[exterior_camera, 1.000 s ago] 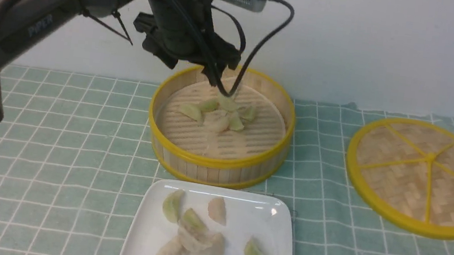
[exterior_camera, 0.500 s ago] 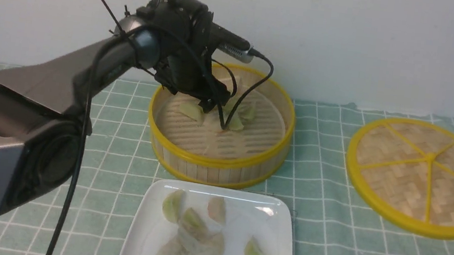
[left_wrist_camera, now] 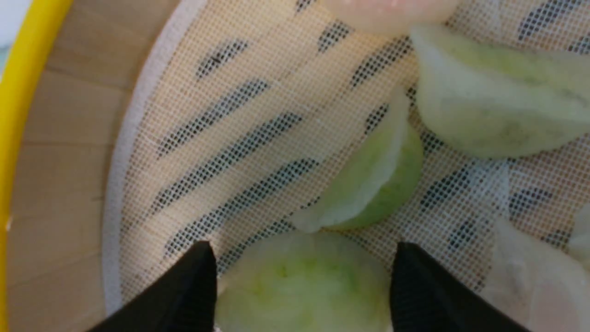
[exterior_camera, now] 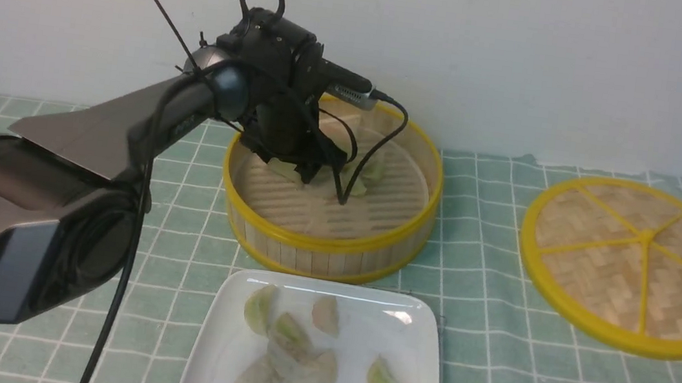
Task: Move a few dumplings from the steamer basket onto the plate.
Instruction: Use the left arm to grab a dumpling from the steamer, then use the left arm to put the dumpling into the plate
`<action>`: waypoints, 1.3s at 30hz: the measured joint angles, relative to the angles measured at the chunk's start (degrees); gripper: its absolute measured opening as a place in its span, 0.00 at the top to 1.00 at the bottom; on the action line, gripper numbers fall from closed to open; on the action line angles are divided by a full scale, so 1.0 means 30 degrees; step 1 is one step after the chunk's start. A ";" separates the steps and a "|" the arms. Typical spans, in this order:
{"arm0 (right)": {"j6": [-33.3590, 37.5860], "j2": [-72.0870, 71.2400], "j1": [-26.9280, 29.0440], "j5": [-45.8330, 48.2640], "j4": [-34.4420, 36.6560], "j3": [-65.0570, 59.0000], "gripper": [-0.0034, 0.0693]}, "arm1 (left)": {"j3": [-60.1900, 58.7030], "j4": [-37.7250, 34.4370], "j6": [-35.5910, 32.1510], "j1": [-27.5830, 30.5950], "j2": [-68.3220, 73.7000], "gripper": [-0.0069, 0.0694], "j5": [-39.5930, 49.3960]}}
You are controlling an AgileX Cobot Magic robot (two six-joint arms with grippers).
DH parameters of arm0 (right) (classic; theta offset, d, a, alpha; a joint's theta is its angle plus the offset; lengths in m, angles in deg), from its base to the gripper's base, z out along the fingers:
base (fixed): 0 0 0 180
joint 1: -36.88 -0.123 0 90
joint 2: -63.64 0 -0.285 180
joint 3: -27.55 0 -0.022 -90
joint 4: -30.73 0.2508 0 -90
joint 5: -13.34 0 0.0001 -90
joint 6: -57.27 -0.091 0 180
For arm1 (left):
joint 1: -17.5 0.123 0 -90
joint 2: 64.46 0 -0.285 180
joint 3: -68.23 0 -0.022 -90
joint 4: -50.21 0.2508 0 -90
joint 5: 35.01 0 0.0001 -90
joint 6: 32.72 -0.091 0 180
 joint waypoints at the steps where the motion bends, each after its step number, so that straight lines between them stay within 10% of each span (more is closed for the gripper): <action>1: 0.0000 0.0000 0.0000 0.0000 0.0000 0.0000 0.97 | -0.0001 -0.0003 0.0000 0.0000 -0.0018 0.35 0.0030; 20: 0.0120 0.0000 0.0000 0.0000 -0.0014 0.0000 0.97 | -0.1490 -0.3244 -0.1073 0.0002 -0.8871 0.35 0.4042; 39: 0.0139 0.0000 0.0016 0.0000 -0.0014 0.0000 0.97 | -2.1249 -0.4557 -0.0450 -0.6138 -1.4894 0.35 -0.1783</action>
